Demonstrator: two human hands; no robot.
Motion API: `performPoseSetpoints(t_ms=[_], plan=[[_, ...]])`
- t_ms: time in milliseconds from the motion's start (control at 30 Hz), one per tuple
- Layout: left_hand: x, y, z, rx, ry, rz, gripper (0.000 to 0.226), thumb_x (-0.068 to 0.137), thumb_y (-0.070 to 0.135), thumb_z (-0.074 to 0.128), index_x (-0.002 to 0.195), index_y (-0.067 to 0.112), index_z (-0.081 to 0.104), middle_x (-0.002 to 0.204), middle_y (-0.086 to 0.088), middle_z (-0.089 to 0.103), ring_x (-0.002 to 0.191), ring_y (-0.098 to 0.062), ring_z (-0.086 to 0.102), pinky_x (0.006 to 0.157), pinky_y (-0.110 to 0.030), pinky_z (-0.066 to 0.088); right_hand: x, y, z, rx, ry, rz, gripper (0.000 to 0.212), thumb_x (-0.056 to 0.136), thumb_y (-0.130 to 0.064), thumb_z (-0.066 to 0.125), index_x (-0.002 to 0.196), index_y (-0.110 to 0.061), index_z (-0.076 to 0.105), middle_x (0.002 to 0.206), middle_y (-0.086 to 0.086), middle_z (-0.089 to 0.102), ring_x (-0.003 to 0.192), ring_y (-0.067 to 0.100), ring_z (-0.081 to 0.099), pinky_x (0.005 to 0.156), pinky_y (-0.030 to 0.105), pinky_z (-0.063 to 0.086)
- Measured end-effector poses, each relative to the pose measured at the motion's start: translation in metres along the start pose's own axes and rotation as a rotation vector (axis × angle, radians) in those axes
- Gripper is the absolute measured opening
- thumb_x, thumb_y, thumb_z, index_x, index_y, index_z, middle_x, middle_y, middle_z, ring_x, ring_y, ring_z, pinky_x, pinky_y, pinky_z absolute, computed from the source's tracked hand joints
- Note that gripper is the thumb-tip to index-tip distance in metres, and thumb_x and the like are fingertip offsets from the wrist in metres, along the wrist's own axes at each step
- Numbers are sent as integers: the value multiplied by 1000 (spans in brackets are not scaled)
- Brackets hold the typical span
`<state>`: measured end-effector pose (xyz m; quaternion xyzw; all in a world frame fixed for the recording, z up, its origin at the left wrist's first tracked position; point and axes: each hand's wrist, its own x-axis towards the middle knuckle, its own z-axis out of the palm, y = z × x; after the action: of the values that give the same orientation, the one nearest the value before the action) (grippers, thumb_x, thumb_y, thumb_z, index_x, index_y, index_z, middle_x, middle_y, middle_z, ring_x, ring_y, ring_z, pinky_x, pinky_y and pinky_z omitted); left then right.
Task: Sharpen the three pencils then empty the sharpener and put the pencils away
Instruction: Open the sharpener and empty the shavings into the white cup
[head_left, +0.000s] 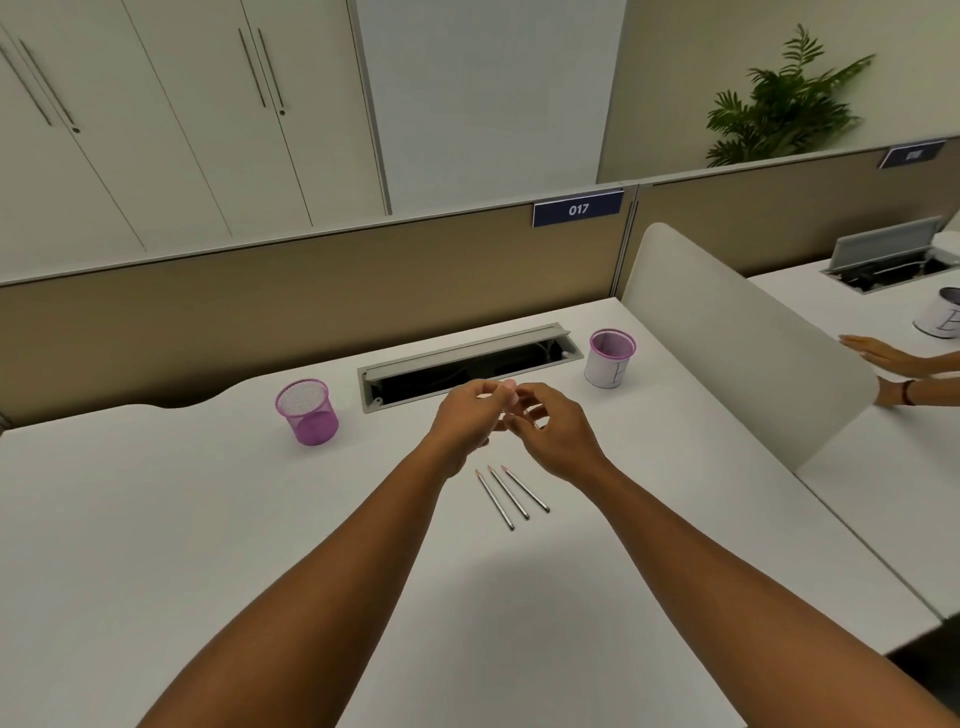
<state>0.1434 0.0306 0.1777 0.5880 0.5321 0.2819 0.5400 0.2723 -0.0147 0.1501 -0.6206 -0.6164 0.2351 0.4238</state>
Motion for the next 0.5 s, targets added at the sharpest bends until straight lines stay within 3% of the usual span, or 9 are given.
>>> performPoseSetpoints(t_ms=[100,233,500], plan=[[18,3,17,86,58,107,28,91,47,57,101,24,70,106,4,69,97,-16,66,81,-31,52,11,14,-18,4,0,23,32,91,-21,65,121,-14,58,113,3,64,94,11,58,69,5,42],[36,6,31,274,115,192,34,88,52,60,109,27,70,97,11,68,90,-7,64,81,-29,54,25,28,-34,12,-27,33,28,91,-20,64,119,-14,59,112,3,64,92,9,57,67,5,42],[75,12,64,570,244,310,33,92,51,52,110,28,68,101,10,70,89,-7,64,77,-25,53,59,64,-54,4,-138,100,29,94,-25,60,120,-13,56,110,1,63,93,11,57,66,7,42]])
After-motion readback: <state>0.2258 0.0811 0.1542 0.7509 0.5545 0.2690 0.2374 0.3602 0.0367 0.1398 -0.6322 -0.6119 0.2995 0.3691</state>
